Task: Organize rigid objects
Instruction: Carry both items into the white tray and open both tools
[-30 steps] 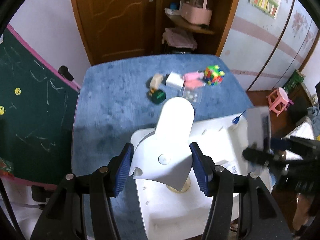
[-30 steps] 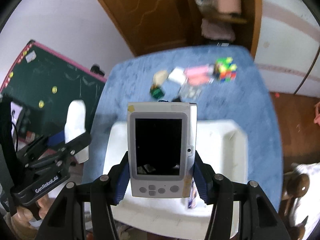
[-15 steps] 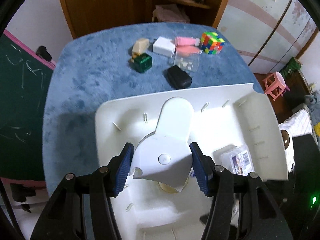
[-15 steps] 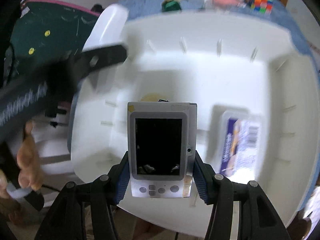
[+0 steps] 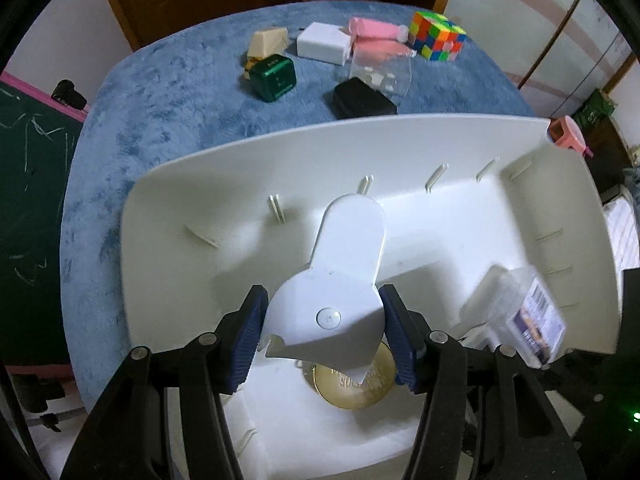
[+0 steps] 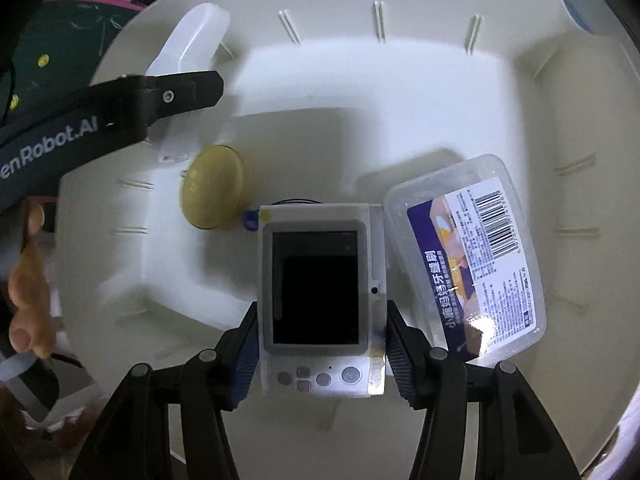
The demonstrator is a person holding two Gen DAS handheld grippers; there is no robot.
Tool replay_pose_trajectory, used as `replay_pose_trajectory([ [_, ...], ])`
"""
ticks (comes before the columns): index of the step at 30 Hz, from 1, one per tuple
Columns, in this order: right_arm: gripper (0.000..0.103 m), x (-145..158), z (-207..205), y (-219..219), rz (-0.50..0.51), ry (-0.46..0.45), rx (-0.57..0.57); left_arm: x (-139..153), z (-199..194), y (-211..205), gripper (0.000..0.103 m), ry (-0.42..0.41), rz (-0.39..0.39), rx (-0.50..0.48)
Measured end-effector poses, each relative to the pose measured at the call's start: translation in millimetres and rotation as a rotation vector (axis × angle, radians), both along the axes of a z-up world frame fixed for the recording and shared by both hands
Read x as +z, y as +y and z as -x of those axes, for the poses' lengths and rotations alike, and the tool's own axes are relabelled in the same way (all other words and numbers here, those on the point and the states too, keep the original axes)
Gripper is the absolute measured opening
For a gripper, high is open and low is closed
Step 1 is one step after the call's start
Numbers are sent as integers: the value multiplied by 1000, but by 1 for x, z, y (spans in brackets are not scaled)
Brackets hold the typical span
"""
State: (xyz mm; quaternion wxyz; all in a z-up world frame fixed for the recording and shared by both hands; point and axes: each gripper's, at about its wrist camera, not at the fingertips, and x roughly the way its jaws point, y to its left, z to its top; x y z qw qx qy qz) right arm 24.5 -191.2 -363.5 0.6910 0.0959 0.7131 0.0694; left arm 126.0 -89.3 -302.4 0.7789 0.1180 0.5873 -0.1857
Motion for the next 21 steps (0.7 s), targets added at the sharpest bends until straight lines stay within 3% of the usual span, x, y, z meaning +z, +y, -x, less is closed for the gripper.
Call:
replay_pose_trajectory([
  [7,61,1,2,1,-20,-3,-15,-8,0,1,61,24,-31,-5],
  [11,64,13,5,3,-24,-39,9,0,1,0,69,34,-24,-11],
  [14,64,25,7,5,-32,-61,19,9,3,-2,92,17,-33,-9],
  [21,64,56,6,2,-38,-126,41,45,4,12,92,-3,36,25],
])
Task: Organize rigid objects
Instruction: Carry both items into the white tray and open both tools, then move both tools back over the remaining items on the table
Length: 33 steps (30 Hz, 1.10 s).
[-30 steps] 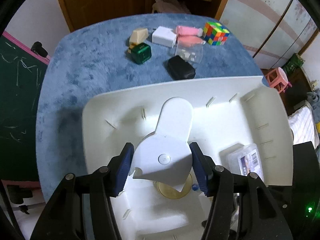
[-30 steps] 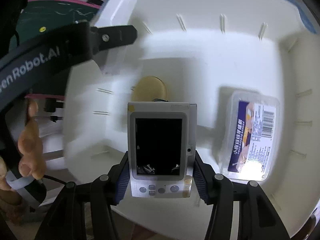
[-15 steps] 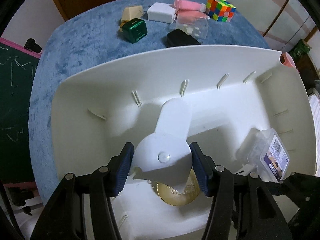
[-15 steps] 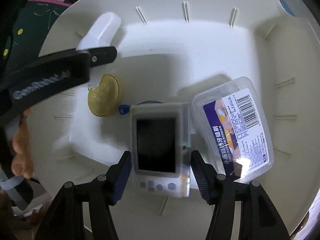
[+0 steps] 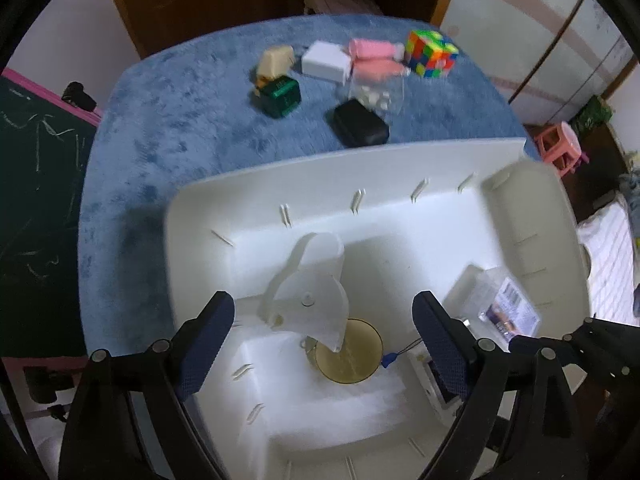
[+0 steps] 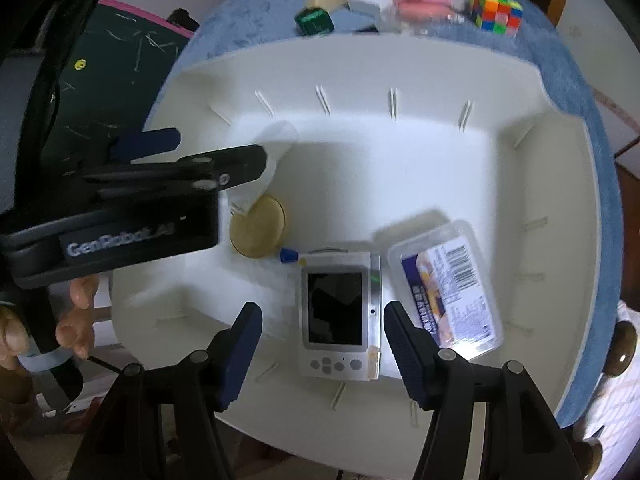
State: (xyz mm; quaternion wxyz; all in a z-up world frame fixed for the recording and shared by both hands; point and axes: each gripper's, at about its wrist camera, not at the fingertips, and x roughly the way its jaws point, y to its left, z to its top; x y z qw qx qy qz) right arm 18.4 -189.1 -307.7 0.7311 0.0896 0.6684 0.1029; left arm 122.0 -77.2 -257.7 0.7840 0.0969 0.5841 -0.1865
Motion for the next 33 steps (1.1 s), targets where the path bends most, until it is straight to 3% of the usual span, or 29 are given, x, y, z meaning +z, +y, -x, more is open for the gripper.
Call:
replay_pose_trajectory([
  [12,64,43,-27,-32,-42,-57,-41,52,-26,13,92,-90,53,59],
  [18,64,62,-49,-53,-60,-69,-86,73,-45,17,92,-141,31,47],
  [22,64,79,-73,-67,-34,-84,-112,91,-63,16,94,-191,-1,2],
  [24,64,90,-88,-75,-15,-100,-123,99,-74,13,101,-197,-12,-35],
  [31,65,128,-141,-98,49,-169,-138,113,-100,-2,101,-229,-62,-106],
  [33,70,142,-160,-103,82,-199,-136,115,-108,-8,101,-230,-74,-124],
])
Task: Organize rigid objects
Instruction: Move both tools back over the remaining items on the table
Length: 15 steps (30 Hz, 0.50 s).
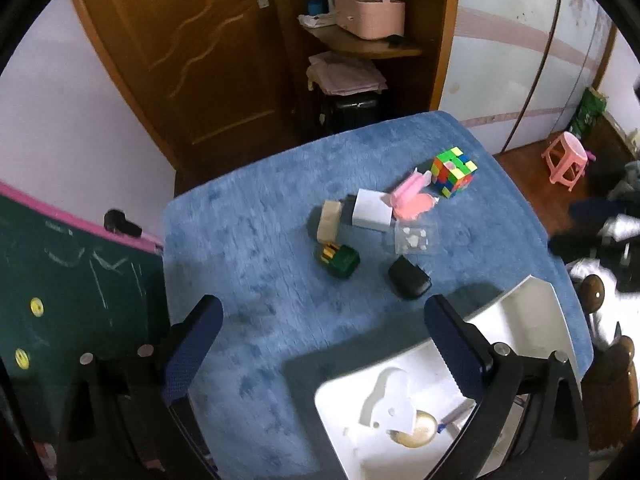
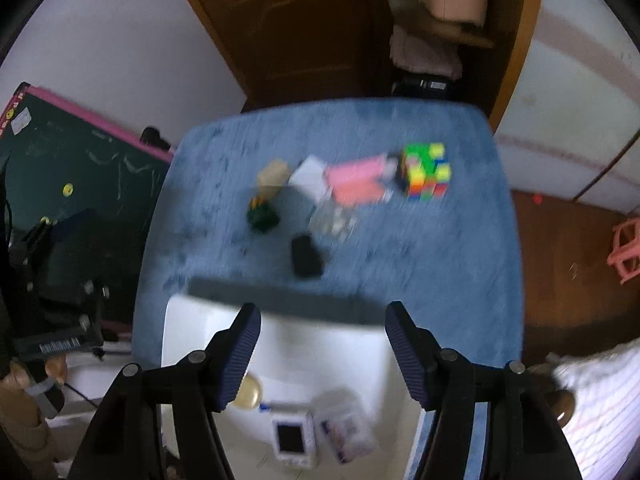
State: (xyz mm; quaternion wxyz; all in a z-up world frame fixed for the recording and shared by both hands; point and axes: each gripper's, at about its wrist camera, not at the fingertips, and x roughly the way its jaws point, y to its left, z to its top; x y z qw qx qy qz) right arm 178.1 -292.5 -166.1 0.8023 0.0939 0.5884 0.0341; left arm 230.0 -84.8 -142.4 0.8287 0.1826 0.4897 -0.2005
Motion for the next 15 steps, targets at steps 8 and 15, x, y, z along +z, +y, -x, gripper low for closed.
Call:
replay_pose_trajectory([
  [8,76,25,-60,-20,-31,-38,-24,0,-25,-22,101,-26,-66,-46],
  [15,77,-13,-98,-25,-80,41,-84,-33,-46,-36,101,38,-95,-124],
])
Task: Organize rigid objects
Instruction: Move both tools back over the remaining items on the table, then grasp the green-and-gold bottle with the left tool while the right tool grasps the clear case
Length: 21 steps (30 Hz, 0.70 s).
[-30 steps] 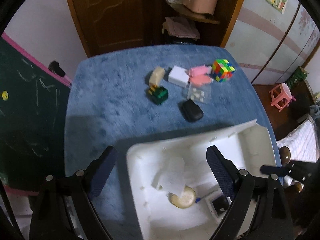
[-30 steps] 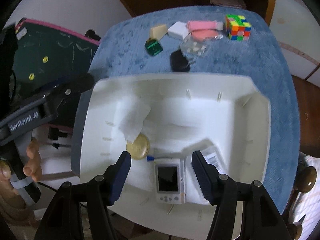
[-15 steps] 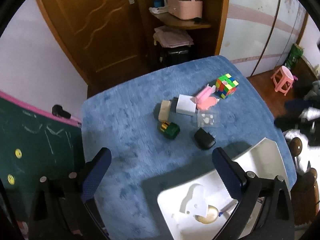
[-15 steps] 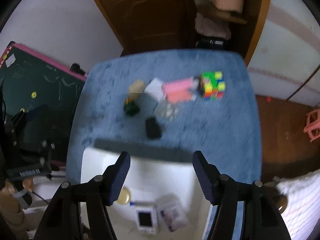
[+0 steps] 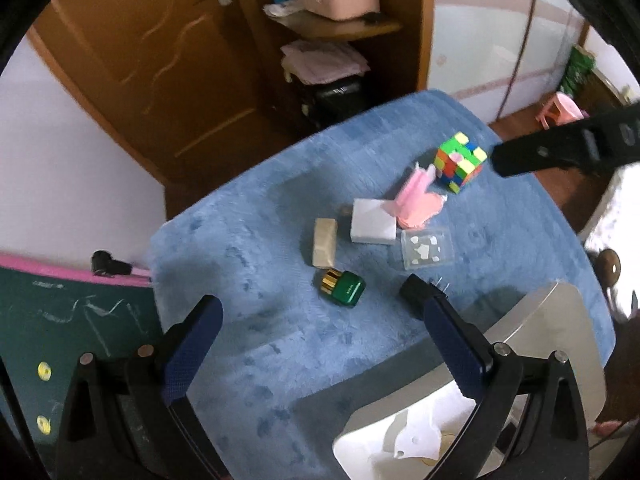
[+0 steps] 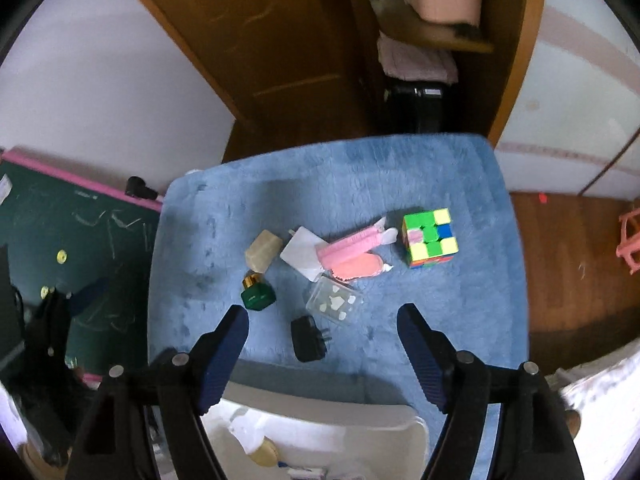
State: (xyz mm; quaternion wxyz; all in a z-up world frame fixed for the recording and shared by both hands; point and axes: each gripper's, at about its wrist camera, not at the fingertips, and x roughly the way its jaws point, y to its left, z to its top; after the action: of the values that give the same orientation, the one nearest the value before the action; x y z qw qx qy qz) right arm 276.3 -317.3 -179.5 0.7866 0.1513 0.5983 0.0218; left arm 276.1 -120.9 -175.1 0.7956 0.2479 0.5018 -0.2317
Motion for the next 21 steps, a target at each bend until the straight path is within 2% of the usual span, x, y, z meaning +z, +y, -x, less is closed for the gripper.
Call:
replay_pose_trajectory([
  [6,77,-52,-21,6,-32,73,-89,-50,-13,-10,101,61,-55,-110],
  [10,77,-90,-25,12,-31,125,-131,-85,-25,-10,101,102,-82,-145],
  [14,77,-129,-27,17,-47,192,-176,-108,-41,-5,101,148,-49,-142],
  [21,77,-167,-35,27,-55,247,-236,-130,-63,-1,101,169,4,-147],
])
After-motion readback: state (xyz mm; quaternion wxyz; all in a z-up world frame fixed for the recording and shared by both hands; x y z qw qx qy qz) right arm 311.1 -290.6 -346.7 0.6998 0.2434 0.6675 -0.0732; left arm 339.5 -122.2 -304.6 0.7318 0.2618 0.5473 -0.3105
